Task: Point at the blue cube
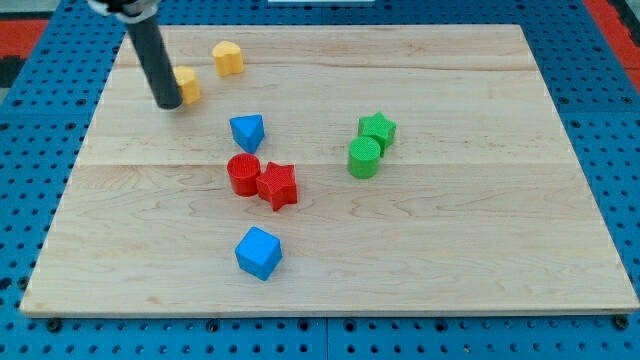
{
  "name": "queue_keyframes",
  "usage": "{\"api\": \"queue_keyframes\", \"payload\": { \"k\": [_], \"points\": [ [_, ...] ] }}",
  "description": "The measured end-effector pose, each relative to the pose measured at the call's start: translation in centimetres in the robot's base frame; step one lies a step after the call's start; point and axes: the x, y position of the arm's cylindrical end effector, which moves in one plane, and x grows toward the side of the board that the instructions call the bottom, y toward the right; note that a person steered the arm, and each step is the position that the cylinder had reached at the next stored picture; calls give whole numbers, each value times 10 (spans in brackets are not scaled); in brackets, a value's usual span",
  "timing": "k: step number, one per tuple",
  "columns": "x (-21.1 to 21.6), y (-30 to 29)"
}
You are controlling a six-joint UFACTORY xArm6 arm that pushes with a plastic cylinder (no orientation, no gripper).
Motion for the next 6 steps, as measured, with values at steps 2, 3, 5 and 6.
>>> {"api": "queue_keyframes", "payload": {
  "k": [2,3,5,6],
  "points": [
    [-26,18],
    [-8,25],
    [156,-4],
    [239,46]
  ]
}}
